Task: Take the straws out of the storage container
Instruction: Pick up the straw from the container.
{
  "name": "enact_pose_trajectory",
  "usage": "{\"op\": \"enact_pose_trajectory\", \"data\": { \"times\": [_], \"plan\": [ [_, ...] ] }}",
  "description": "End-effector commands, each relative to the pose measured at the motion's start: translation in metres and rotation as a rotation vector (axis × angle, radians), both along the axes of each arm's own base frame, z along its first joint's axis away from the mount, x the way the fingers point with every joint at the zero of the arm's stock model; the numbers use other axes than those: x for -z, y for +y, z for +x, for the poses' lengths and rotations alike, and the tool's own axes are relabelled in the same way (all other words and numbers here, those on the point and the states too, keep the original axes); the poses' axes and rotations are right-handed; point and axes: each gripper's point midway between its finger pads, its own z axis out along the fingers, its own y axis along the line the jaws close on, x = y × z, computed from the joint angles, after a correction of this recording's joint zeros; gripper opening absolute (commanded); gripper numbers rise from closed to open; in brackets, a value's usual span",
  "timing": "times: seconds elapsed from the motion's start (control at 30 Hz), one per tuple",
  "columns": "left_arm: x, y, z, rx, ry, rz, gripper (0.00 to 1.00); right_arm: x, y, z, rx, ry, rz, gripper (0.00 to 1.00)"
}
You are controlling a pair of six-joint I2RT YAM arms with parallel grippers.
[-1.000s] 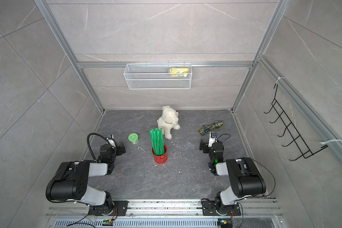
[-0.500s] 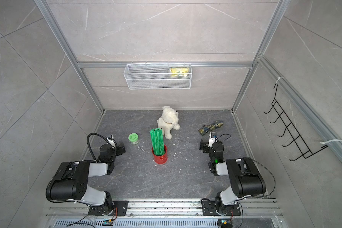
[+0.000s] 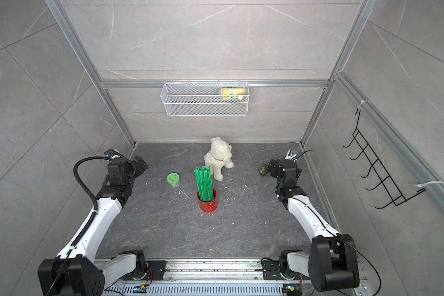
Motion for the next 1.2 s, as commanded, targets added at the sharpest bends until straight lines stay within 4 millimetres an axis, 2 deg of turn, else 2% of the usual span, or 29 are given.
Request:
{"op": "enact_pose_trajectory", "data": {
  "times": [0.0,0.07,0.13,0.2,0.3,0.47,0.57,0.63,0.7,0.77,0.93,1.17],
  "plan": [
    [0.014,-0.035,-0.032,0.155,0.098,-0.210,1.00,0.044,0.020,-0.039,-0.063,0.295,0.132,1.00],
    [-0.004,-0.054,-0.040,0.255,0.061,-0.218,1.00,0.046,0.042,-0.043,-0.166,0.327,0.186,1.00],
    [-0.017,-0.062,-0.049,0.307,0.055,-0.185,1.00,0.047,0.057,-0.052,-0.218,0.394,0.183,1.00],
    [-0.026,-0.071,-0.056,0.381,0.057,-0.157,1.00,0.041,0.078,-0.065,-0.285,0.423,0.108,1.00],
    [-0.031,-0.089,-0.060,0.504,0.050,-0.147,1.00,0.022,0.114,-0.088,-0.405,0.397,-0.009,1.00],
    [-0.015,-0.113,-0.059,0.613,0.057,-0.165,1.00,-0.001,0.170,-0.119,-0.628,0.342,0.031,1.00],
    [-0.001,-0.116,-0.057,0.621,0.115,-0.188,1.00,-0.005,0.198,-0.131,-0.719,0.349,0.036,0.92],
    [0.004,-0.121,-0.057,0.651,0.139,-0.209,1.00,-0.005,0.215,-0.133,-0.756,0.350,0.028,0.78],
    [0.008,-0.128,-0.055,0.681,0.144,-0.248,1.00,0.001,0.230,-0.130,-0.773,0.369,0.012,0.60],
    [0.010,-0.131,-0.057,0.693,0.157,-0.258,1.00,0.007,0.246,-0.126,-0.792,0.389,0.003,0.51],
    [0.011,-0.130,-0.062,0.696,0.155,-0.250,1.00,0.024,0.285,-0.116,-0.837,0.405,-0.004,0.46],
    [0.015,-0.129,-0.063,0.693,0.170,-0.245,1.00,0.038,0.316,-0.097,-0.850,0.419,-0.002,0.41]
  ]
}}
